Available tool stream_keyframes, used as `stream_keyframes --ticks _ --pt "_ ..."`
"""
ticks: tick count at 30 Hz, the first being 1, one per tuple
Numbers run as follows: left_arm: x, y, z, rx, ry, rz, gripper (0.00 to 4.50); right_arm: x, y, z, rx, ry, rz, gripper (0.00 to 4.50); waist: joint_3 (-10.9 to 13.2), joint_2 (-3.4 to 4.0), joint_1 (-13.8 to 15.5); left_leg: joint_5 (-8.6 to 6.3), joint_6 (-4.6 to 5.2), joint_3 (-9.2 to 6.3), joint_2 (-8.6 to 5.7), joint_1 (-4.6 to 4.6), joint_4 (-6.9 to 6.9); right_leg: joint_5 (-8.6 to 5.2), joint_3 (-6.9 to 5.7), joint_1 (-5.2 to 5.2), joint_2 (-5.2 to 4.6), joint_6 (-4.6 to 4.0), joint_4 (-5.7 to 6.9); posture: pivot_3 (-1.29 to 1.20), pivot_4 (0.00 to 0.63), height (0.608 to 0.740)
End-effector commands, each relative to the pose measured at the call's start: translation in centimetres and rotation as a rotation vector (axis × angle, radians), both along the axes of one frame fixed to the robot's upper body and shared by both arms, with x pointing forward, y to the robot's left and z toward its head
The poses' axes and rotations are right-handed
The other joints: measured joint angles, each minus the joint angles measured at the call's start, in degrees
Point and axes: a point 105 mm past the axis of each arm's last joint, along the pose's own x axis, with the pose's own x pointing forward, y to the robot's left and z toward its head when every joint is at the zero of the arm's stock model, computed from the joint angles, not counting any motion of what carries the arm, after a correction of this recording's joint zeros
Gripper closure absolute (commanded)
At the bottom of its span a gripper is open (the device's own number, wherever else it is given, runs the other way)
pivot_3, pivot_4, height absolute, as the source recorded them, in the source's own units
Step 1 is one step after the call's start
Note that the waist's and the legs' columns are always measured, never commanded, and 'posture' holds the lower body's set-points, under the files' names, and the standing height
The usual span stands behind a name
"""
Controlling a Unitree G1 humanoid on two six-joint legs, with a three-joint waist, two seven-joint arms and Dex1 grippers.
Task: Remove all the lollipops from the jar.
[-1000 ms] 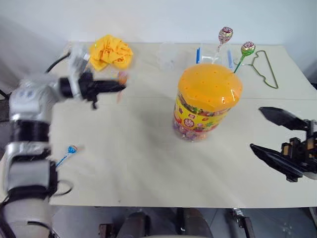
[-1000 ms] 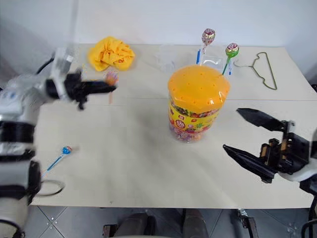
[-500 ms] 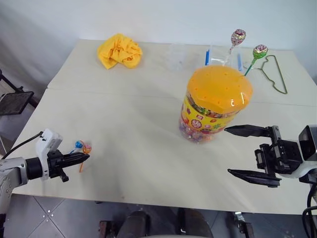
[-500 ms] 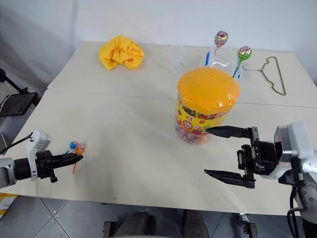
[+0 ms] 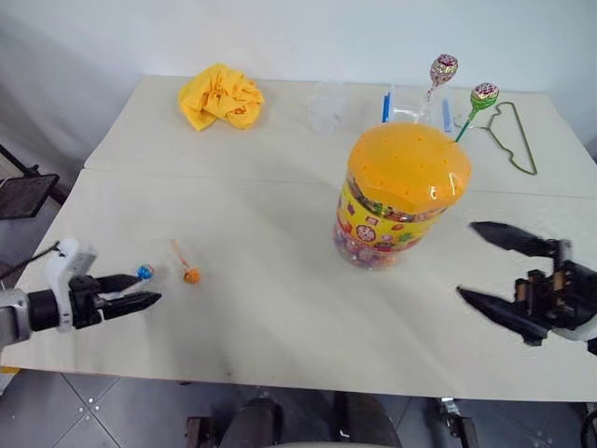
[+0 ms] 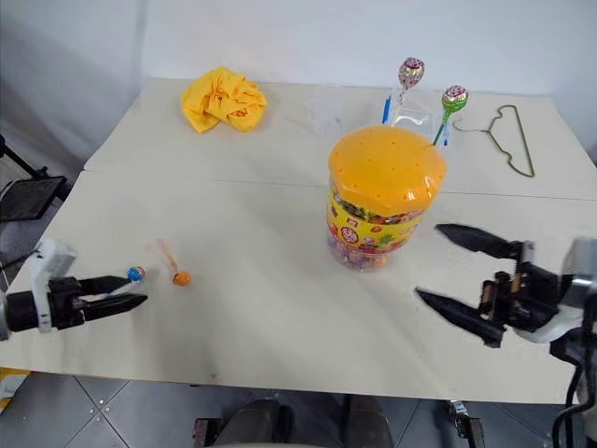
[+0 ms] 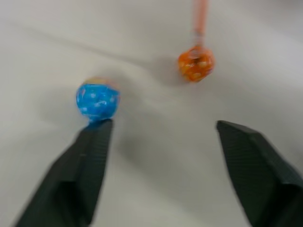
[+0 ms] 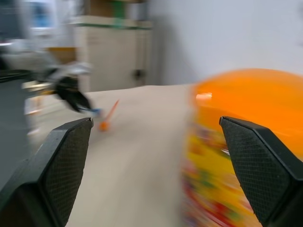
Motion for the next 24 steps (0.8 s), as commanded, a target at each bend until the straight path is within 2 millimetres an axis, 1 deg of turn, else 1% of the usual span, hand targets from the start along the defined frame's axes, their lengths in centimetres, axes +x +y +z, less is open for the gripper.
stream_keyframes --ticks 1,2,3,6,8,10,11,13,15,17,20,23,24 --pt "-0.7 -2.3 5.4 -0.168 -0.284 -0.194 0.21 1.0 -3.1 1.5 0.122 -0.018 -0.180 0.00 0.00 0.00 -0.07 0.00 0.00 0.01 0.00 0.00 0.00 0.00 0.00 0.01 -0.01 0.00 -0.01 0.00 0.150 0.740" --pt "-0.5 -3.1 6.5 -0.226 -0.351 -0.219 0.21 1.6 -3.2 1.6 0.136 -0.014 -0.194 0.00 0.02 0.05 -0.08 0.00 0.00 0.01 0.00 0.01 0.01 0.00 0.00 0.01 -0.02 0.00 -0.01 0.00 0.150 0.740" --pt "-0.2 -4.1 7.5 -0.283 -0.406 -0.250 0.10 2.6 -3.4 1.7 0.142 0.005 -0.232 0.00 0.03 0.09 -0.08 0.00 0.00 0.01 0.00 0.03 0.02 0.00 -0.01 0.02 -0.02 0.00 -0.04 0.00 0.150 0.740" --pt "0.2 -6.1 9.3 -0.391 -0.494 -0.308 0.10 5.3 -3.4 2.1 0.160 0.053 -0.311 0.00 0.03 0.09 -0.12 0.08 -0.08 0.03 0.01 0.06 0.10 0.00 0.00 0.00 0.01 0.01 0.04 0.00 0.150 0.740" --pt "0.4 -7.6 10.4 -0.442 -0.562 -0.346 0.10 7.5 -2.5 3.6 0.187 0.069 -0.329 0.00 0.04 0.11 -0.64 0.12 -0.13 0.06 0.02 0.07 0.08 -0.01 0.01 -0.06 0.05 -0.01 0.29 0.00 0.150 0.740" --pt "0.4 -8.5 11.0 -0.465 -0.595 -0.376 0.10 9.1 -1.5 4.8 0.194 0.073 -0.324 0.00 0.04 0.12 -1.15 0.14 -0.12 0.17 0.01 0.07 0.07 -0.01 -0.02 -0.14 0.09 -0.01 0.37 0.00 0.150 0.740" --pt "0.4 -8.8 11.0 -0.470 -0.597 -0.382 0.10 9.4 -1.2 5.2 0.196 0.074 -0.319 0.00 0.04 0.12 -1.34 0.16 -0.12 0.18 0.01 0.06 0.05 -0.01 -0.05 -0.17 0.09 -0.01 0.38 0.00 0.150 0.740" --pt "0.3 -9.4 10.9 -0.476 -0.594 -0.404 0.10 10.5 0.2 6.2 0.189 0.088 -0.297 0.00 0.04 0.12 -1.48 0.16 -0.13 0.16 0.06 0.05 -0.05 -0.04 -0.19 -0.22 0.17 -0.07 0.36 0.00 0.150 0.740" --pt "0.2 -9.7 10.7 -0.475 -0.589 -0.411 0.10 11.3 1.2 6.8 0.179 0.100 -0.297 0.00 0.05 0.13 -1.48 0.15 -0.14 0.18 0.05 0.02 -0.06 -0.05 -0.38 -0.27 0.23 -0.09 0.34 0.00 0.150 0.740" --pt "0.2 -9.9 10.5 -0.473 -0.590 -0.410 0.10 11.9 1.5 7.0 0.170 0.113 -0.304 0.00 0.05 0.13 -1.46 0.15 -0.14 0.17 0.03 -0.01 -0.01 -0.05 -0.44 -0.27 0.31 -0.09 0.34 0.00 0.150 0.740" --pt "0.1 -10.1 10.3 -0.473 -0.594 -0.409 0.10 12.3 1.9 7.3 0.172 0.134 -0.282 0.00 0.06 0.11 -1.10 0.15 -0.12 0.07 0.00 -0.08 0.06 -0.05 -0.48 -0.24 0.35 -0.09 0.32 0.00 0.150 0.740" --pt "-0.2 -10.1 10.2 -0.478 -0.601 -0.403 0.00 12.1 2.9 7.7 0.172 0.136 -0.213 0.57 0.06 0.11 -1.08 0.17 -0.09 -0.02 -0.05 -0.13 0.09 -0.05 -0.46 -0.22 0.29 -0.08 0.31 0.00 0.150 0.740" --pt "-0.3 -10.2 10.2 -0.478 -0.601 -0.403 0.00 12.1 3.2 7.7 0.172 0.144 -0.198 0.92 0.06 0.11 -1.16 0.17 -0.09 -0.02 -0.05 -0.13 0.09 -0.05 -0.45 -0.22 0.29 -0.08 0.31 0.00 0.150 0.740"
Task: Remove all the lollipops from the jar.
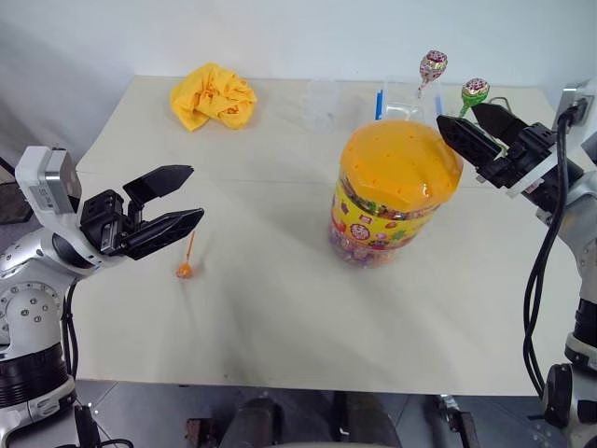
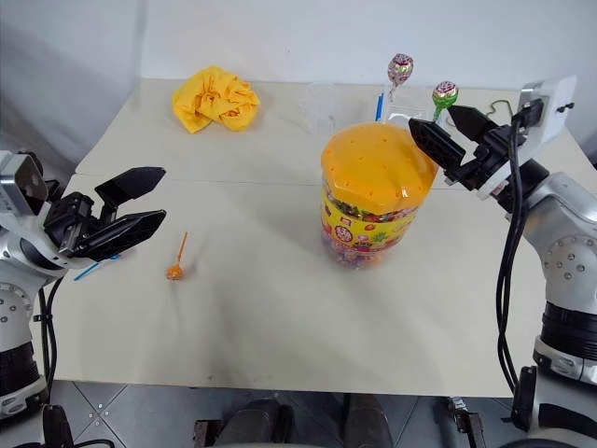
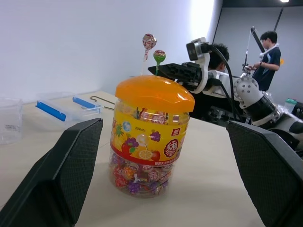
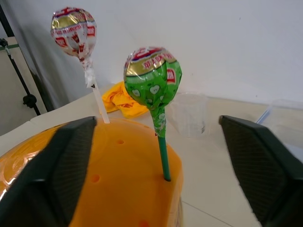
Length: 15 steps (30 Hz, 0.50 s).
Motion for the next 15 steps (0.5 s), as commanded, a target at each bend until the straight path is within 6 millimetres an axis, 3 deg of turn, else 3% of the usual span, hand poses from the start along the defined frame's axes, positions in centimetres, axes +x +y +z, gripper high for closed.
stream_keyframes --ticks 1,6,10,11,15 --pt "-0.9 -0.4 0.8 -0.006 -0.053 -0.015 0.00 -0.7 0.7 1.3 0.003 -0.041 0.051 1.20 0.00 0.00 -0.14 0.00 0.00 0.00 0.01 0.00 0.00 0.00 0.01 0.00 -0.01 0.00 0.00 0.00 0.150 0.740" --pt "-0.8 -0.7 0.9 0.002 -0.059 -0.017 0.00 -1.0 0.3 1.7 0.027 -0.074 0.067 2.85 0.00 0.00 -0.21 0.00 -0.01 0.00 0.04 0.00 -0.01 0.00 -0.02 0.00 0.03 0.00 0.00 0.00 0.150 0.740" --pt "-0.7 -1.4 1.0 0.003 -0.067 -0.049 0.00 -2.1 -0.5 3.6 0.102 -0.192 0.098 4.29 0.00 0.00 -0.18 0.00 0.00 0.00 0.04 0.00 -0.01 0.00 -0.05 0.00 0.09 0.00 0.00 0.00 0.150 0.740" --pt "-0.7 -1.6 1.0 0.003 -0.068 -0.059 0.00 -2.3 -0.9 4.1 0.123 -0.223 0.103 4.49 0.00 0.00 -0.20 0.00 0.00 0.00 0.04 0.00 -0.01 0.00 -0.06 0.00 0.10 0.00 0.00 0.00 0.150 0.740" --pt "-0.3 -2.4 1.1 0.009 -0.076 -0.101 0.00 -3.7 -3.4 6.1 0.209 -0.330 0.084 4.49 0.00 0.01 -0.20 0.00 0.00 0.02 0.04 0.00 -0.01 0.00 -0.10 -0.01 0.15 0.01 0.00 0.00 0.150 0.740"
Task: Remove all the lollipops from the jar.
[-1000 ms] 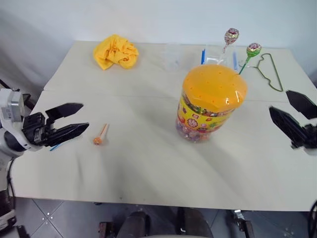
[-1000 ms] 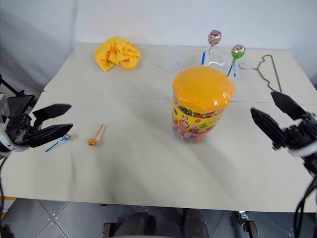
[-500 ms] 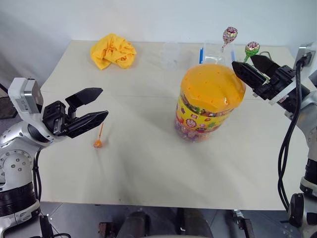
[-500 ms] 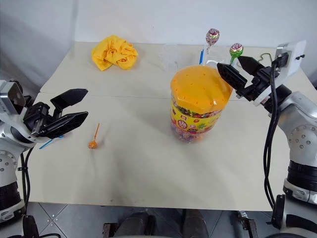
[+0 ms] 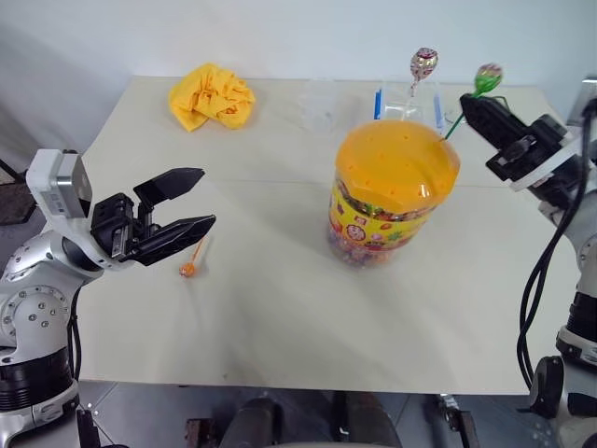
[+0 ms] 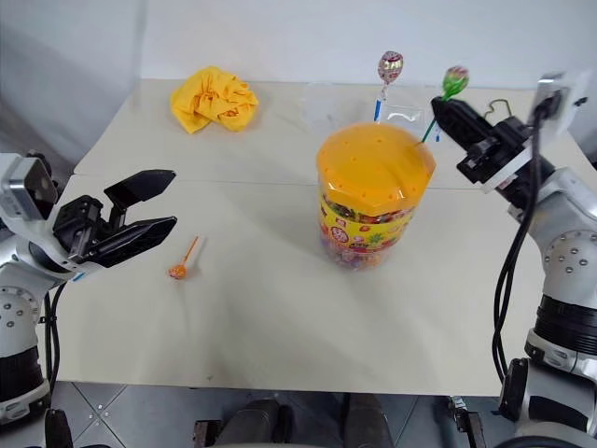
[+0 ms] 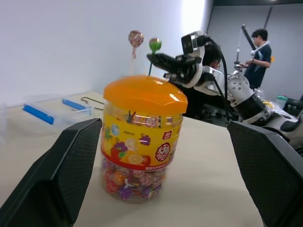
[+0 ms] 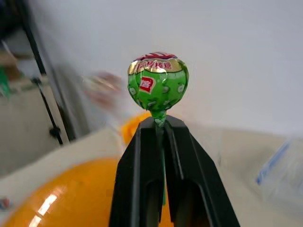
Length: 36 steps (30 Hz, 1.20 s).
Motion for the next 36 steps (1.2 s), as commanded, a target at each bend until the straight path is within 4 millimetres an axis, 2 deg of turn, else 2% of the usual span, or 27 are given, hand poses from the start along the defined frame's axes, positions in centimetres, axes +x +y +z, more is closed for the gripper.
stream_keyframes --ticks 1,2,4,7,10,12,14,17,19,21,23,26,28,29,30,31,33,36 --pt "-0.3 -0.6 0.6 0.005 -0.048 -0.042 0.00 -2.2 -3.1 2.9 0.079 -0.131 -0.045 4.49 0.00 0.00 0.04 0.00 0.00 0.00 0.00 0.00 0.00 0.00 0.00 0.00 0.01 0.00 0.00 0.00 0.150 0.740" --pt "-0.2 -0.7 0.4 0.022 -0.051 -0.052 0.00 -2.1 -4.5 2.6 0.075 -0.091 -0.101 4.49 0.00 0.00 0.18 0.00 0.00 -0.01 0.01 0.00 0.00 0.00 -0.01 0.01 0.01 0.00 0.00 0.00 0.150 0.740" --pt "-0.2 -1.0 0.0 0.066 -0.059 -0.065 0.00 -1.8 -7.2 0.5 -0.012 0.066 -0.233 4.49 0.00 0.00 0.72 0.00 0.00 -0.04 -0.04 -0.01 -0.01 0.00 -0.01 0.03 -0.04 0.00 -0.03 0.00 0.150 0.740" --pt "-0.1 -1.1 -1.0 0.126 -0.055 -0.087 0.00 -2.1 -12.0 -6.2 -0.262 0.447 -0.504 4.49 -0.01 -0.01 1.34 -0.01 0.04 -0.01 -0.04 -0.03 -0.05 0.00 -0.01 0.07 -0.03 0.00 -0.15 0.00 0.150 0.740" --pt "0.1 -1.0 -1.7 0.154 -0.046 -0.100 0.00 -3.5 -14.4 -10.1 -0.312 0.636 -0.632 4.49 0.00 0.00 1.36 0.00 0.07 0.08 0.00 -0.06 -0.06 0.02 0.01 0.11 -0.01 0.03 -0.25 0.00 0.150 0.740" --pt "0.2 -1.1 -1.9 0.162 -0.045 -0.111 0.00 -4.4 -15.1 -12.7 -0.407 0.738 -0.691 4.49 0.06 0.21 1.18 0.05 0.14 0.22 -0.02 -0.03 -0.03 0.08 0.06 0.10 -0.03 0.15 -0.22 0.00 0.150 0.740" --pt "0.4 -1.3 -1.9 0.160 -0.046 -0.119 0.00 -5.5 -14.7 -15.4 -0.442 0.797 -0.649 4.49 0.05 0.24 1.14 0.07 0.14 0.39 0.02 0.07 -0.04 0.12 0.16 0.09 -0.02 0.22 -0.19 0.00 0.150 0.740" --pt "0.5 -1.6 -1.9 0.162 -0.046 -0.132 0.00 -6.4 -14.8 -17.9 -0.388 0.852 -0.637 4.49 0.04 0.23 1.09 0.05 0.11 0.46 0.11 0.18 -0.05 0.13 0.28 0.13 0.14 0.23 -0.19 0.00 0.150 0.740" --pt "0.5 -1.7 -2.0 0.178 -0.047 -0.144 0.00 -6.7 -15.4 -19.4 -0.436 0.875 -0.686 4.49 0.06 0.30 1.19 0.05 0.11 0.49 0.10 0.18 -0.06 0.14 0.37 0.11 0.14 0.25 -0.19 0.00 0.150 0.740" --pt "0.6 -1.8 -1.9 0.185 -0.048 -0.148 0.00 -7.1 -15.2 -20.4 -0.439 0.904 -0.661 3.97 0.06 0.31 1.22 0.05 0.12 0.49 0.08 0.18 -0.08 0.14 0.41 0.09 0.14 0.25 -0.20 0.00 0.150 0.740" --pt "0.6 -1.8 -1.7 0.191 -0.048 -0.150 0.00 -7.2 -15.0 -20.7 -0.412 0.912 -0.644 3.42 0.06 0.31 1.30 0.05 0.12 0.47 0.08 0.18 -0.08 0.14 0.40 0.10 0.15 0.25 -0.23 0.00 0.150 0.740" --pt "0.6 -1.7 -1.5 0.197 -0.046 -0.155 0.00 -7.3 -15.1 -20.1 -0.416 0.863 -0.642 2.38 0.07 0.34 1.34 0.05 0.11 0.45 0.08 0.18 -0.08 0.14 0.40 0.10 0.16 0.25 -0.23 0.00 0.150 0.740" --pt "0.7 -1.7 -1.4 0.198 -0.045 -0.158 0.00 -7.4 -14.9 -18.2 -0.403 0.756 -0.602 1.70 0.07 0.35 1.33 0.05 0.11 0.45 0.07 0.18 -0.08 0.14 0.41 0.10 0.15 0.26 -0.24 0.00 0.150 0.740" --pt "0.7 -1.7 -1.4 0.192 -0.045 -0.157 0.00 -7.3 -14.3 -16.4 -0.367 0.645 -0.552 1.41 0.08 0.36 1.32 0.04 0.11 0.46 0.07 0.18 -0.09 0.14 0.41 0.10 0.16 0.26 -0.25 0.00 0.150 0.740" --pt "0.7 -1.7 -1.3 0.187 -0.045 -0.157 0.00 -7.5 -14.0 -15.1 -0.345 0.567 -0.518 1.41 0.08 0.35 1.32 0.04 0.11 0.47 0.08 0.17 -0.09 0.15 0.41 0.10 0.17 0.26 -0.26 0.00 0.150 0.740" --pt "0.8 -1.6 -1.1 0.166 -0.053 -0.149 0.00 -7.9 -12.7 -12.5 -0.341 0.413 -0.429 1.41 0.08 0.35 1.31 0.04 0.11 0.46 0.10 0.18 -0.09 0.15 0.40 0.11 0.21 0.27 -0.27 0.00 0.150 0.740" --pt "1.1 -1.3 -0.7 0.123 -0.052 -0.124 0.00 -8.7 -10.3 -8.9 -0.320 0.225 -0.289 1.41 0.10 0.39 1.30 0.03 0.09 0.46 0.13 0.18 -0.09 0.16 0.42 0.12 0.26 0.29 -0.30 0.00 0.150 0.740" --pt "1.8 -0.7 -0.3 0.060 -0.040 -0.067 0.00 -8.4 -7.2 -6.4 -0.300 0.128 -0.154 1.41 0.11 0.37 1.06 0.02 0.07 0.46 0.21 0.21 -0.08 0.17 0.45 0.14 0.30 0.30 -0.29 0.00 0.150 0.740"
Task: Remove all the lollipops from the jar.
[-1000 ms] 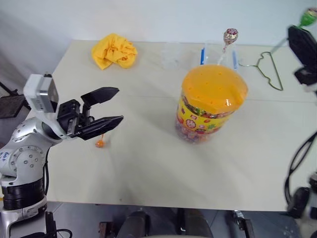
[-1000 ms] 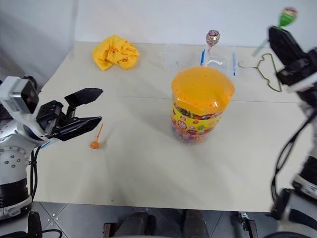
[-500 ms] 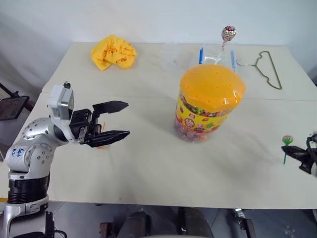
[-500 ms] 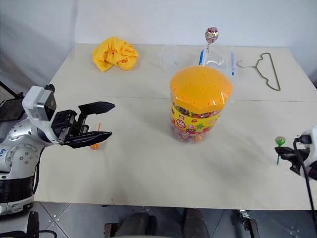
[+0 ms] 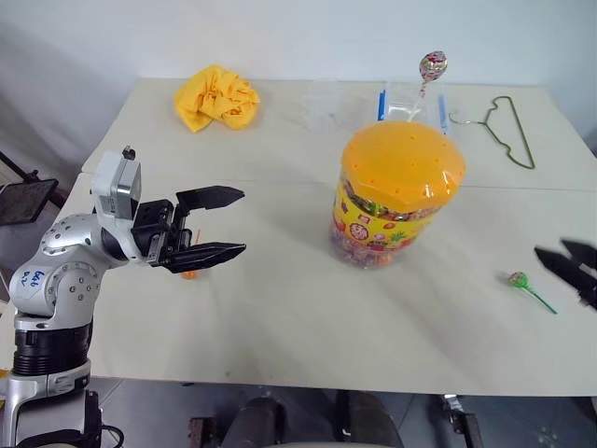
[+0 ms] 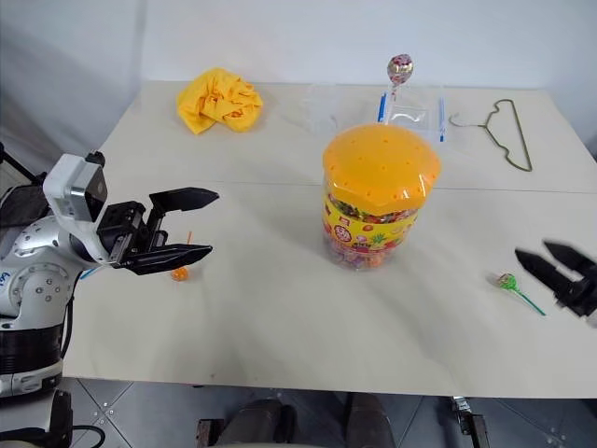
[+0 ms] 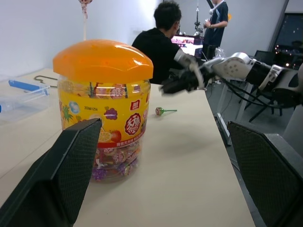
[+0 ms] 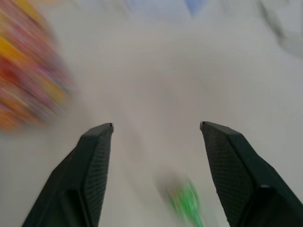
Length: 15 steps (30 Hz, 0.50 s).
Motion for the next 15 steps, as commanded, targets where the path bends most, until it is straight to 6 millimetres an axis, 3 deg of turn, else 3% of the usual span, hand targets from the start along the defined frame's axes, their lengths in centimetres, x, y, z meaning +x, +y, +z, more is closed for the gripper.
stream_keyframes --ticks 1,5,8,15 --pt "0.6 1.0 1.6 -0.085 -0.027 0.065 0.00 -0.4 3.6 3.7 -0.006 -0.125 0.167 1.41 0.01 -0.03 -0.07 -0.01 -0.02 -0.02 0.04 0.01 0.01 0.00 -0.01 0.01 0.02 0.00 0.00 0.00 0.150 0.740" --pt "1.9 1.9 1.7 -0.160 -0.018 0.184 0.00 2.0 9.2 6.1 0.024 -0.173 0.333 1.41 0.01 -0.02 -0.22 -0.03 -0.08 -0.08 0.04 0.01 0.03 -0.01 0.00 0.00 0.01 -0.02 -0.01 0.00 0.150 0.740" --pt "1.8 2.2 1.3 -0.156 -0.010 0.211 0.00 3.9 11.9 7.2 0.046 -0.170 0.372 1.41 0.02 -0.03 -0.62 -0.03 -0.09 -0.07 0.02 -0.02 0.02 -0.01 0.10 -0.09 -0.03 -0.04 0.03 0.00 0.150 0.740" --pt "1.3 2.2 1.0 -0.145 -0.013 0.229 0.00 8.1 14.6 8.1 0.039 -0.140 0.327 1.41 0.02 -0.03 -0.08 -0.07 -0.16 -0.49 -0.04 -0.41 0.12 -0.10 -0.17 -0.21 -0.04 -0.20 -0.06 0.00 0.150 0.740"
